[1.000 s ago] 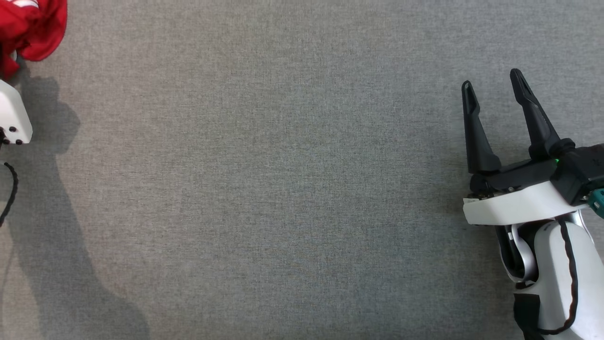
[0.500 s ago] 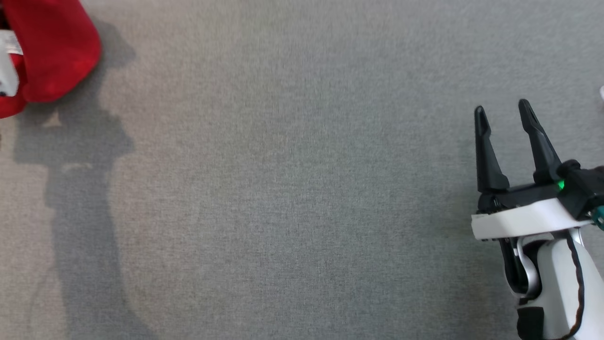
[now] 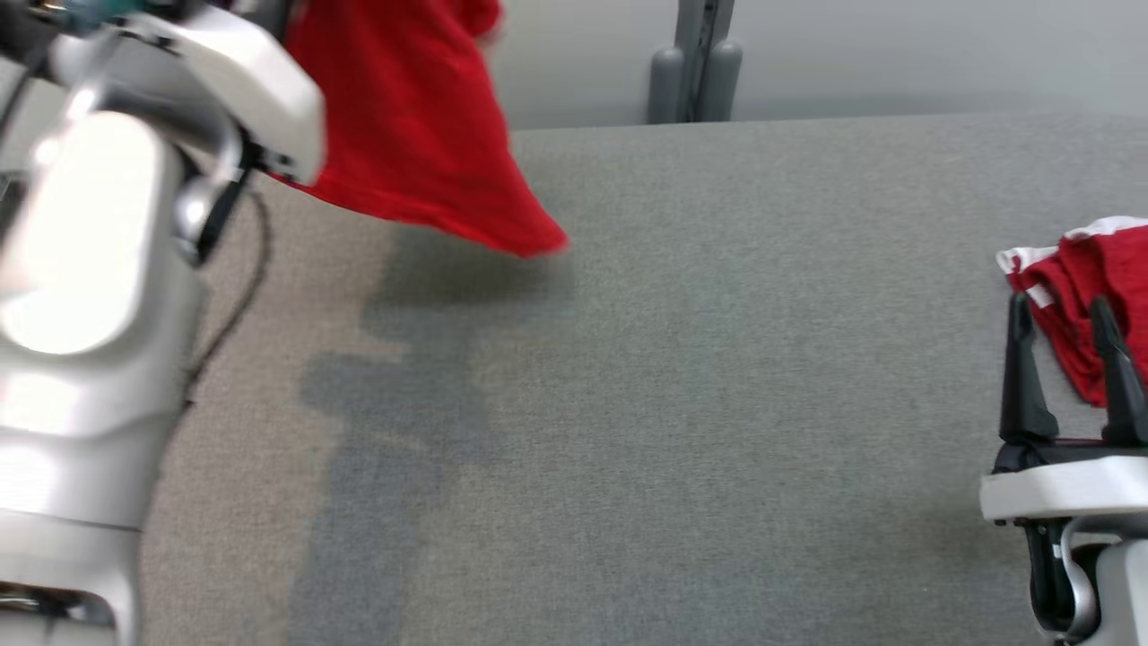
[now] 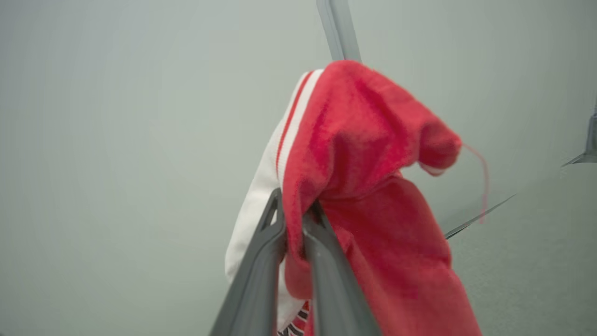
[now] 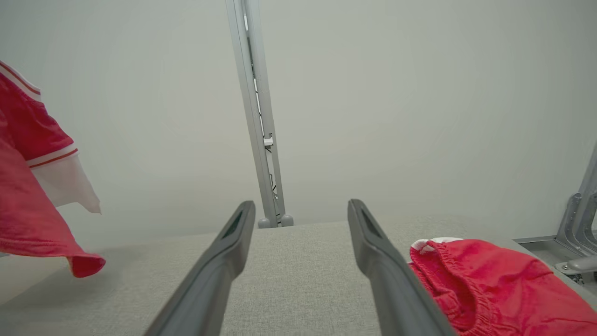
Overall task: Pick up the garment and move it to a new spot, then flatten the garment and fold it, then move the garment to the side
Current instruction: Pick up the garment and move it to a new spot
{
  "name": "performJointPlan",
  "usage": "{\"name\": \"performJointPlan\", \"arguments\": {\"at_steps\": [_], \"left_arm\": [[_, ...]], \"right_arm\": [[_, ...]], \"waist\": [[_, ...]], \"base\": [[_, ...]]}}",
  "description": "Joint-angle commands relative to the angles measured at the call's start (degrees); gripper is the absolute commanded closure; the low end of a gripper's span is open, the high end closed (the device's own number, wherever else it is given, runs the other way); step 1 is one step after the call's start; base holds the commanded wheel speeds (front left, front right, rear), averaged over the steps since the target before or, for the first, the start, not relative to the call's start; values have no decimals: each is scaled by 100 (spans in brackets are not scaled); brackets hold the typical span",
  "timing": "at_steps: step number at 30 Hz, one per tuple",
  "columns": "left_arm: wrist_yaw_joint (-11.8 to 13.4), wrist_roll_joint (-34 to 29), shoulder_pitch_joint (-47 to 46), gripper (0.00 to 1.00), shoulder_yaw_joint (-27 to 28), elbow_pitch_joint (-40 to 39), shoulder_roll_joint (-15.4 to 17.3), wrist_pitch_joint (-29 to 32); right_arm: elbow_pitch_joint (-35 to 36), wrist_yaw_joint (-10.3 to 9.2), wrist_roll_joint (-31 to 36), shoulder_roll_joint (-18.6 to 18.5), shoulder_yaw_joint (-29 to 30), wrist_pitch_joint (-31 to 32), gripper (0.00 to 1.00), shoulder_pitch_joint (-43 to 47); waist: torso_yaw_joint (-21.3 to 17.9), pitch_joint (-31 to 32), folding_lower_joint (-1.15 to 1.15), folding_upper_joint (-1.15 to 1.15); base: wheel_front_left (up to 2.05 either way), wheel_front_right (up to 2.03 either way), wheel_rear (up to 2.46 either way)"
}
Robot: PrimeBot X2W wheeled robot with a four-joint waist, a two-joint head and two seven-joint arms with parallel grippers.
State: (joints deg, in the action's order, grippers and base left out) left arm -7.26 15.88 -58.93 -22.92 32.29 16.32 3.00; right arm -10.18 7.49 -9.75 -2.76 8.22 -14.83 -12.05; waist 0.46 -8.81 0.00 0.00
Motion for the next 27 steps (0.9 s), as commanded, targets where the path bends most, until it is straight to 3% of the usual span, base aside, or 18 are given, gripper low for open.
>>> {"name": "performJointPlan", "arguments": {"at_steps": [1, 7, 10, 17, 26, 27], "left_arm": [[33, 73, 128, 100, -32, -154, -134, 52], [434, 250, 720, 100, -335, -799, -939, 223], [564, 364, 1052, 100, -566, -807, -1173, 201], [871, 619, 1572, 100, -900, -38, -1306, -163], [1184, 872, 1822, 100, -654, 1472, -1320, -813], [1185, 904, 1840, 72, -627, 1609, -1321, -879]], "right_arm": [[-1, 1, -42, -29, 69, -45, 0, 79], [58, 1, -93, -27, 312, -48, 0, 199], [89, 1, -134, -27, 267, -48, 0, 149], [94, 1, -248, -29, 99, -49, 0, 12], [33, 1, -192, -28, 59, -46, 0, -52], [27, 1, -182, -28, 49, -46, 0, -59]], "waist": [[-136, 130, 0, 0], [-356, 96, 0, 0], [-490, 16, 0, 0], [-739, -209, 0, 0], [-780, -327, 0, 0], [-773, -322, 0, 0]], "base": [[0, 0, 0], [0, 0, 0], [0, 0, 0], [0, 0, 0], [0, 0, 0], [0, 0, 0]]}}
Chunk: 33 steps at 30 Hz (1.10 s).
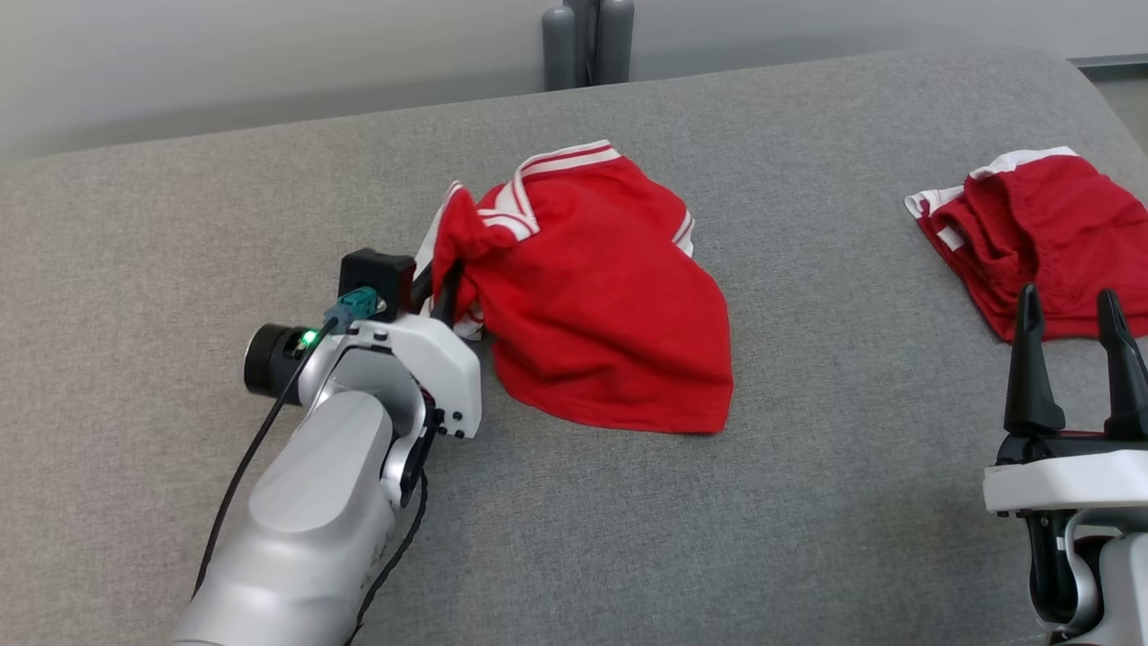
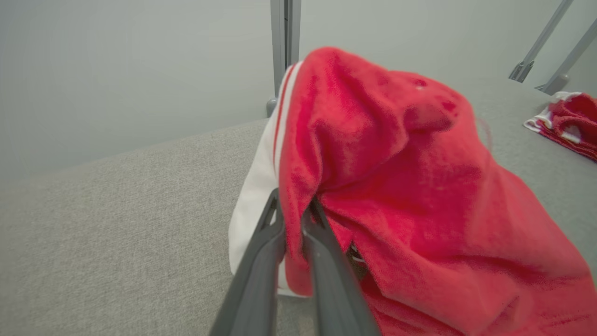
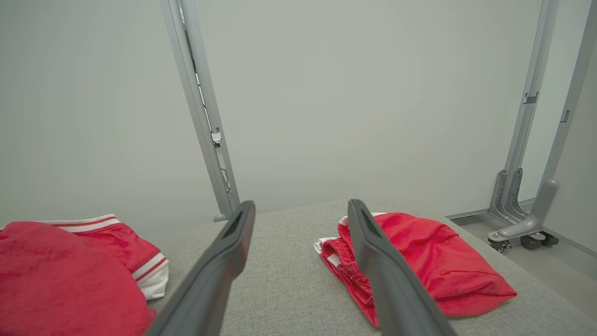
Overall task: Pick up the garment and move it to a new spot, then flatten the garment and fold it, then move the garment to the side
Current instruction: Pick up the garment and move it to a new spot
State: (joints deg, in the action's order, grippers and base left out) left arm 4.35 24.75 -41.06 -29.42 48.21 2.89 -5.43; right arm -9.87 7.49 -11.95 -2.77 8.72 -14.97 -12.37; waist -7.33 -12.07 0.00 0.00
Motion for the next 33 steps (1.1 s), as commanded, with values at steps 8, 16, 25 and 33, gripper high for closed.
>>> {"name": "performJointPlan", "arguments": {"at_steps": [8, 16, 25, 33], "left_arm": [[-179, 299, 111, 0, 52, 512, 13, -524], [-291, 271, 302, 0, -2, 102, 14, -975], [-164, -232, 1202, 0, 488, -1327, 139, -980], [-82, -520, 2433, 0, 1073, -2327, 118, -981]], "right_arm": [[-9, 1, 91, -28, -26, -31, 0, 18], [-25, 1, 193, -28, -26, -31, 0, 123], [-78, 1, 340, -28, -128, -31, 0, 368], [-180, 1, 335, -27, -300, -31, 0, 720]], "waist": [[146, 117, 0, 0], [395, 344, 0, 0], [712, 716, 0, 0], [945, 1063, 0, 0]], "base": [[0, 0, 0], [0, 0, 0], [0, 0, 0], [0, 0, 0]]}}
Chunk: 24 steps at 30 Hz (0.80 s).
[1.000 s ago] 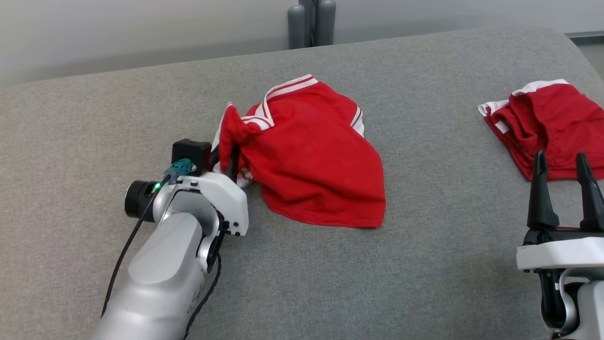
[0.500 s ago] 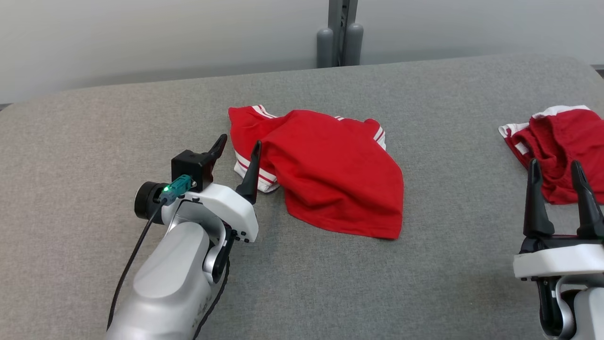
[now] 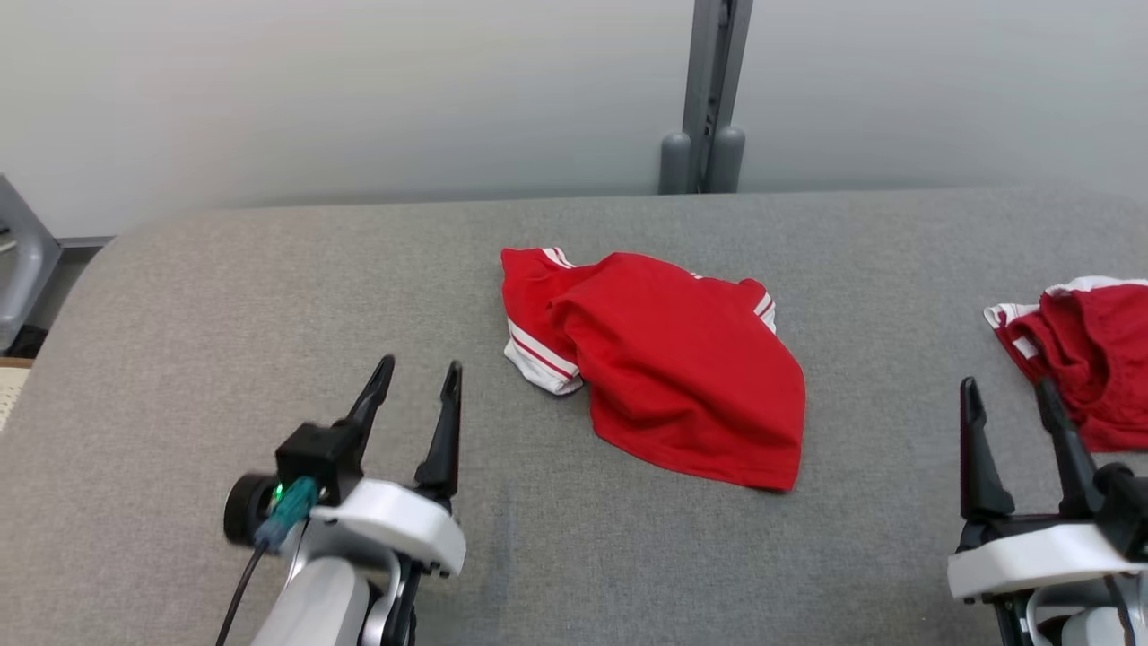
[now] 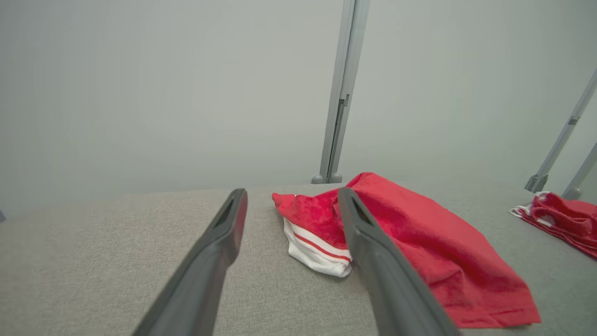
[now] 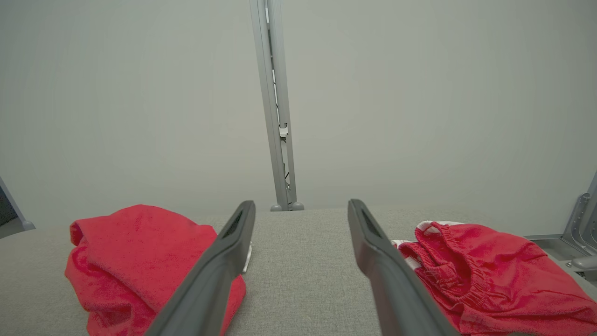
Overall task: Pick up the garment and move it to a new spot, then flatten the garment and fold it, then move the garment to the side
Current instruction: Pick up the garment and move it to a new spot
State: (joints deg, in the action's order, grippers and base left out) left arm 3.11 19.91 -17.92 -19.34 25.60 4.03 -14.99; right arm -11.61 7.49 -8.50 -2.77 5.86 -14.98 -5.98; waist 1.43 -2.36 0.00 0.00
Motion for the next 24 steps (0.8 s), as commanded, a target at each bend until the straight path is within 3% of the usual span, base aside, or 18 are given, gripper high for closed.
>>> {"name": "performJointPlan", "arguments": {"at_steps": [1, 10, 24], "left_arm": [[64, -38, 268, 0, 149, -157, 2, -25], [73, -73, 1224, 0, 799, -692, -57, -26], [1, -218, 1361, 0, 937, -714, -99, -26]], "right_arm": [[-20, 1, -40, -28, -37, -30, 0, 119], [-58, 1, -273, -28, -271, -30, 0, 383], [-184, 1, -275, -28, -424, -30, 0, 376]], "waist": [[87, 126, 0, 0], [176, 259, 0, 0], [206, 239, 0, 0]], "base": [[0, 0, 0], [0, 0, 0], [0, 0, 0]]}}
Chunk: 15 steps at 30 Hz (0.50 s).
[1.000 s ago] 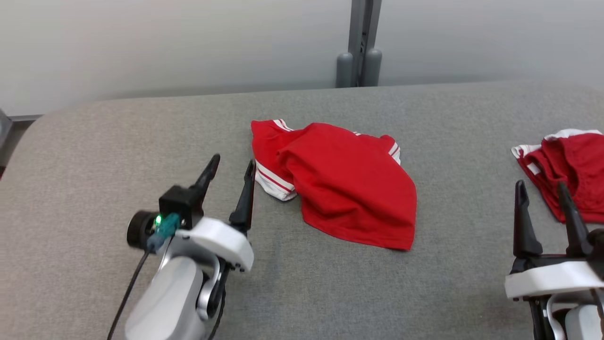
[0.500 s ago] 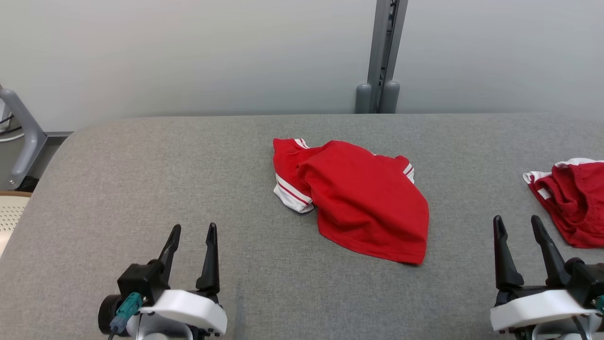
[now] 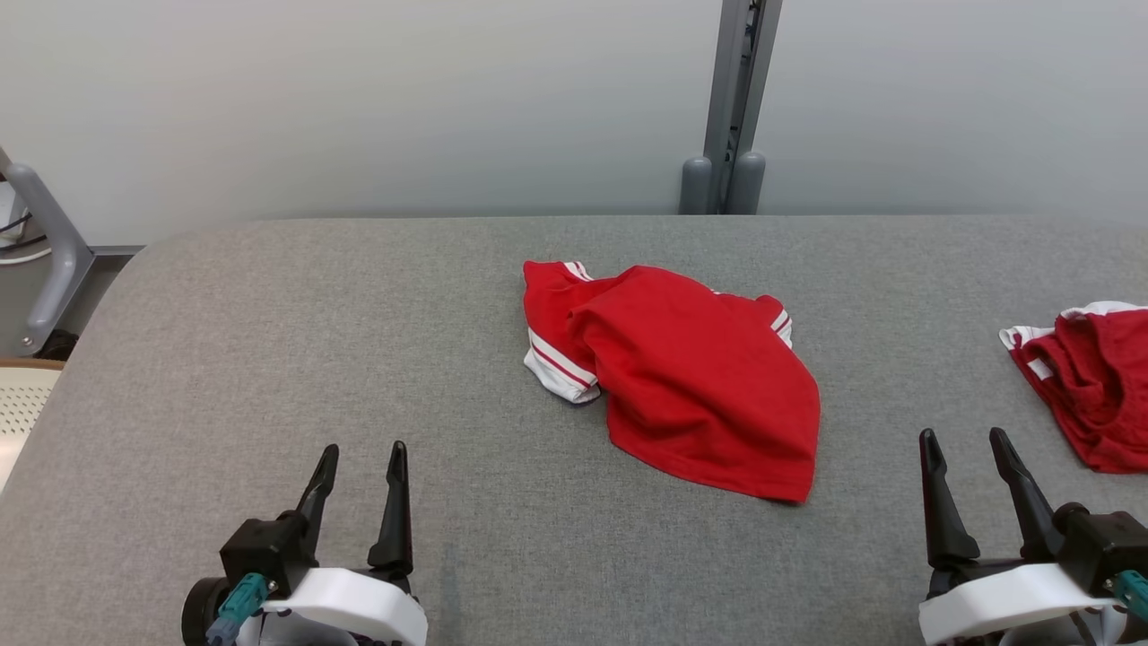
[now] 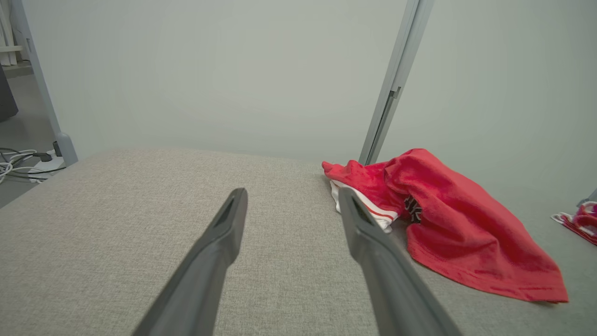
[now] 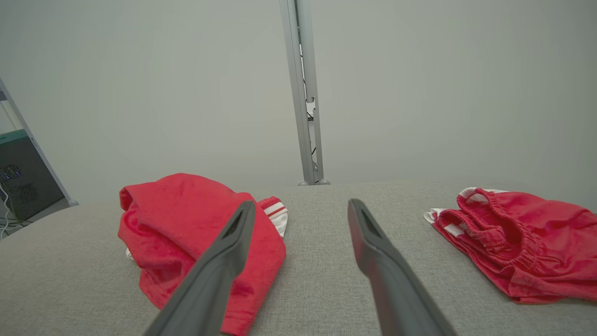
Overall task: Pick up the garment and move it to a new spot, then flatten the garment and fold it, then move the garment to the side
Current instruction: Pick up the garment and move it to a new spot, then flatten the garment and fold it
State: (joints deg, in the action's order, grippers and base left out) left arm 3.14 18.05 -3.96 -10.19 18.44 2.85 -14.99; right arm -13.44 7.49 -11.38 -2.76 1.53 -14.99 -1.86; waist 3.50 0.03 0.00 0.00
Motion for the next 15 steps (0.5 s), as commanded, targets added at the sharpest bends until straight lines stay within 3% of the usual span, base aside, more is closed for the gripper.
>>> {"name": "performJointPlan", "arguments": {"at_steps": [1, 15], "left_arm": [[-4, -30, -41, 0, 25, 13, 17, -26], [56, 102, -120, 0, -47, 83, 16, -26]], "right_arm": [[-10, 1, 10, -29, 0, -29, 0, -43], [-44, 1, 32, -29, 43, -29, 0, -104]], "waist": [[-4, -3, 0, 0], [2, -53, 0, 0]], "base": [[0, 0, 0], [0, 0, 0]]}}
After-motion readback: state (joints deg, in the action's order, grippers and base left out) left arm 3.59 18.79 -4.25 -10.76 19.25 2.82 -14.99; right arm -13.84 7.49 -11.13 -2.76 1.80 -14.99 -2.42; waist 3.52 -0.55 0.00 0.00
